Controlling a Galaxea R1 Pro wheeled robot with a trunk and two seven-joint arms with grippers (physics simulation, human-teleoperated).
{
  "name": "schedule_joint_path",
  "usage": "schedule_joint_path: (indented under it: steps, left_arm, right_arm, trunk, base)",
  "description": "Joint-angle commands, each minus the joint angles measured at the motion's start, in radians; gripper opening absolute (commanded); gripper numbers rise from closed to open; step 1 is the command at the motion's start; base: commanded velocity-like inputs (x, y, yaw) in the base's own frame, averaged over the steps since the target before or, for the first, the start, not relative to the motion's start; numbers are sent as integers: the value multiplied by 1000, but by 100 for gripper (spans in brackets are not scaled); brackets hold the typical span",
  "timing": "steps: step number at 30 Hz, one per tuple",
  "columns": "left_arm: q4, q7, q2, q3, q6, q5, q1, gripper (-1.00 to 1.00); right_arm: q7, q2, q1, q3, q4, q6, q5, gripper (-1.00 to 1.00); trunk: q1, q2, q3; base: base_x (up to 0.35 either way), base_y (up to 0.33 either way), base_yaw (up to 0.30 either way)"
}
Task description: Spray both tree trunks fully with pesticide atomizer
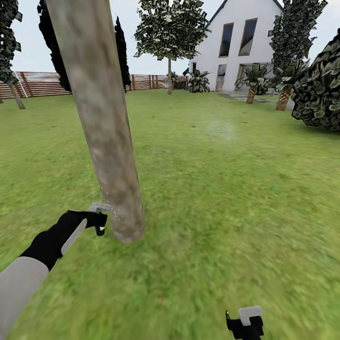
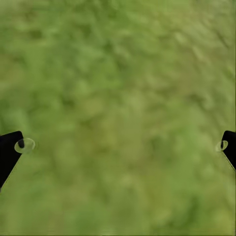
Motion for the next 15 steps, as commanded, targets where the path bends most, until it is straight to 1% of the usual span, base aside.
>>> schedule_joint_path:
  steps: [1, 2, 4, 5, 6, 7, 8, 9, 10, 11, 12, 13, 15]
  left_arm:
    - [-24, 0, -1, 1, 3, 0, 0, -100]
    - [-55, 0, -11, -1, 7, 0, 2, -100]
    - [-70, -1, -34, -9, 8, -2, 17, -100]
    - [-71, -2, -38, -13, 7, -2, 27, -100]
    - [-69, -24, -40, -17, 3, -3, 50, -100]
    - [-61, -66, -35, -16, -2, -11, 82, -100]
    - [-58, -84, -31, -14, -4, -14, 99, -100]
    - [-56, -94, -22, -11, -5, -15, 115, -100]
    - [-56, -100, -5, -8, -6, -13, 124, -100]
    - [-66, -104, 11, 15, -5, -7, 128, -100]
    - [-70, -105, 14, 43, -1, -5, 124, -100]
    - [-73, -113, 13, 57, 5, -4, 115, -100]
    - [-91, -120, 11, 66, 8, -5, 94, -100]
  right_arm:
    - [0, 0, 0, 0, 0, 0, 0, 100]
    - [0, 0, 0, 0, 0, 0, 0, 100]
    - [0, 0, 0, 0, 0, 0, 0, 100]
    - [0, 0, 0, 0, 0, 0, 0, 100]
    - [0, 0, 0, 0, 0, 0, 0, 100]
    - [0, 0, 0, 0, 0, 0, 0, 100]
    - [0, 0, 0, 0, 0, 0, 0, 100]
    - [0, 0, 0, 0, 0, 0, 0, 100]
    - [0, 0, 1, 0, 0, 0, 0, 100]
    - [0, 0, 0, 0, 0, 0, 0, 100]
    - [0, 0, 0, 0, 0, 0, 0, 100]
    - [0, 0, 0, 0, 0, 0, 0, 100]
    - [0, 0, 0, 0, 0, 0, 0, 100]
  trunk:
    - [0, 0, 0]
    - [0, 0, 0]
    - [0, 0, 0]
    - [0, 0, 0]
    - [0, 0, 0]
    - [0, 0, 0]
    - [0, 0, 0]
    - [0, 0, 0]
    - [0, 0, 0]
    - [0, 0, 0]
    - [0, 0, 0]
    - [0, 0, 0]
    - [0, 0, 0]
  base:
    - [334, 0, 0]
    - [184, 0, 0]
    - [66, 0, 0]
    - [20, 0, 0]
    - [6, 0, 0]
    - [2, 0, 0]
    - [1, 0, 0]
    - [0, 0, 0]
    - [0, 0, 0]
    - [0, 0, 0]
    - [0, 0, 0]
    - [0, 0, 0]
    - [0, 0, 0]
